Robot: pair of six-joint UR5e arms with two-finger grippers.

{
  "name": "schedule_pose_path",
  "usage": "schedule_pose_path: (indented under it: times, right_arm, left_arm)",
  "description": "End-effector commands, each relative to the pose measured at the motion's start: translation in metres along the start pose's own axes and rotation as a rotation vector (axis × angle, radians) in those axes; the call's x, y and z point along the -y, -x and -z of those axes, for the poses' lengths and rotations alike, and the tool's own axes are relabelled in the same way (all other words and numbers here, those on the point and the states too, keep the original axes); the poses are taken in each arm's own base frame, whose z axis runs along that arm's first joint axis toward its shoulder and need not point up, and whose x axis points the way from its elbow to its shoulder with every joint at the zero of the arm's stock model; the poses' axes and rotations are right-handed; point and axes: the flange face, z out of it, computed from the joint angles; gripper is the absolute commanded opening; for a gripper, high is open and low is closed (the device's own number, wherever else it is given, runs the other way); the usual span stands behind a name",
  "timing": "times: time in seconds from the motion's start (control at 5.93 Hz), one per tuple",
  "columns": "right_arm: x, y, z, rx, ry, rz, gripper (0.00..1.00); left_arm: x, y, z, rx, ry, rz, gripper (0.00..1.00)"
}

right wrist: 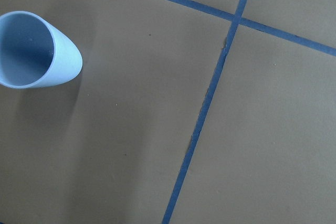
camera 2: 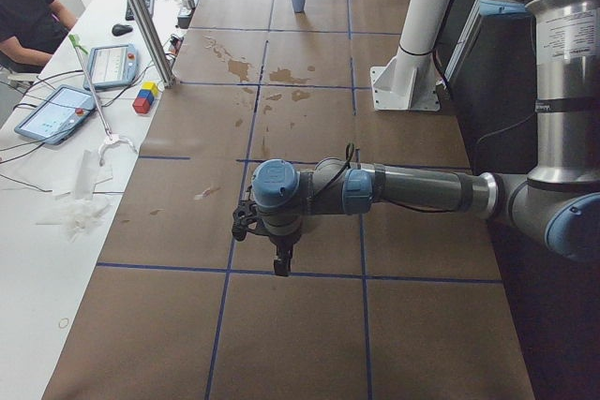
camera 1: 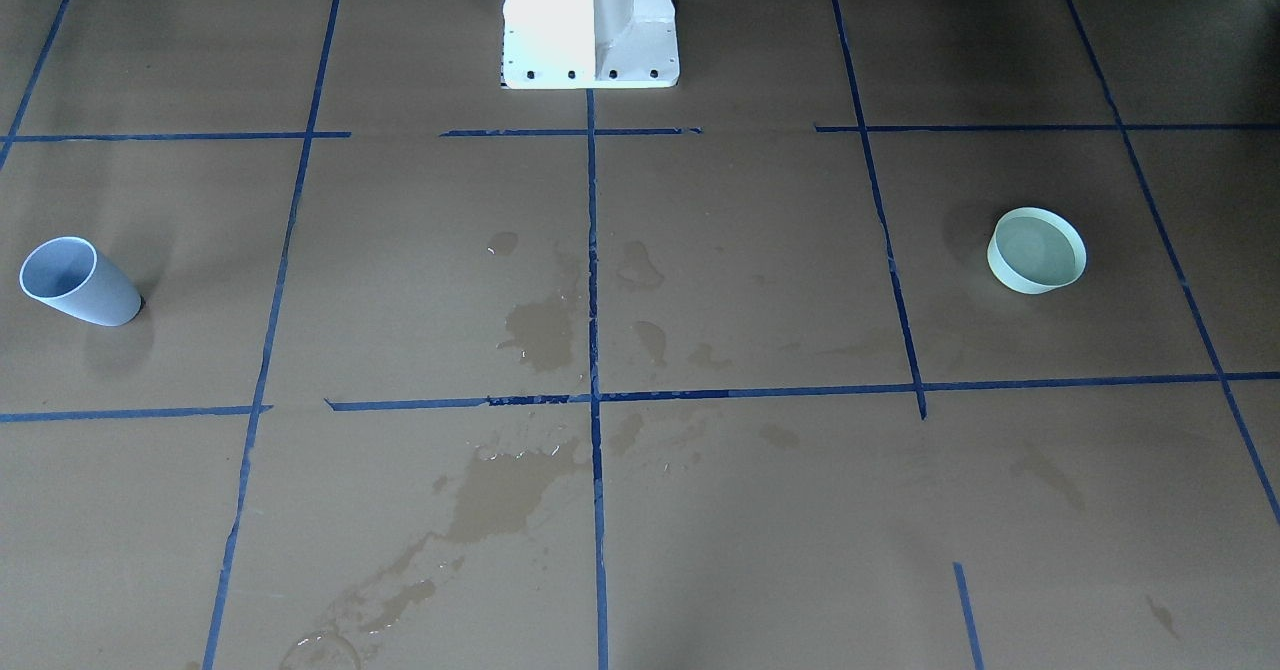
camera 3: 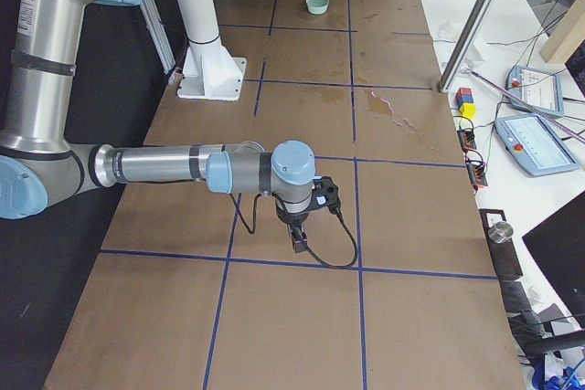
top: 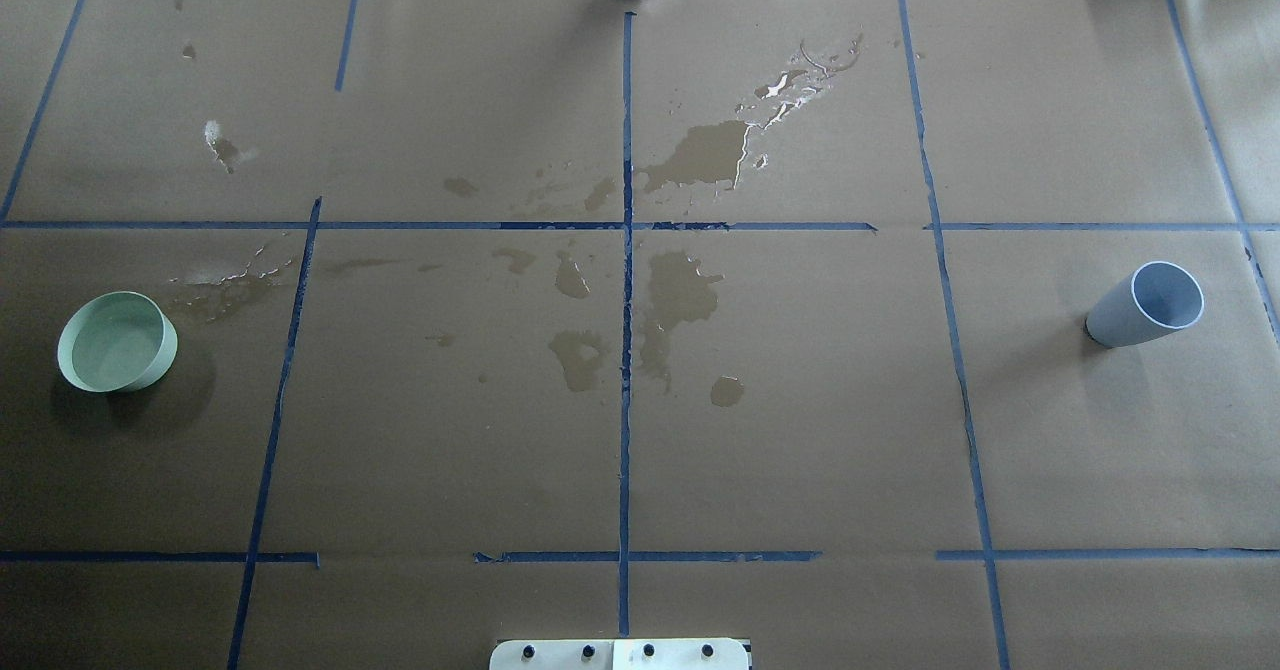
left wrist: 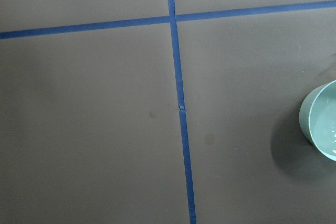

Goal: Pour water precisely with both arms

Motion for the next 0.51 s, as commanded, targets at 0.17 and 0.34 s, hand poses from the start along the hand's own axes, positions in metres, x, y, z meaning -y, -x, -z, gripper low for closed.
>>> schedule_pose_path:
  times: [0.17,0.34]
  right_arm:
    - [0.0021,0.0007,0.0008,0.004,-0.003,-0.001,1.0]
    - [0.0008,-0.0008,-0.001,0.005,0.0,-0.004,1.0]
  left_arm:
    - [0.0009,-0.0058,0.0048,0.007,-0.009,-0.012,1.0]
    - [0.0027,-0.0087,0.0078,0.008,-0.015,-0.018,1.0]
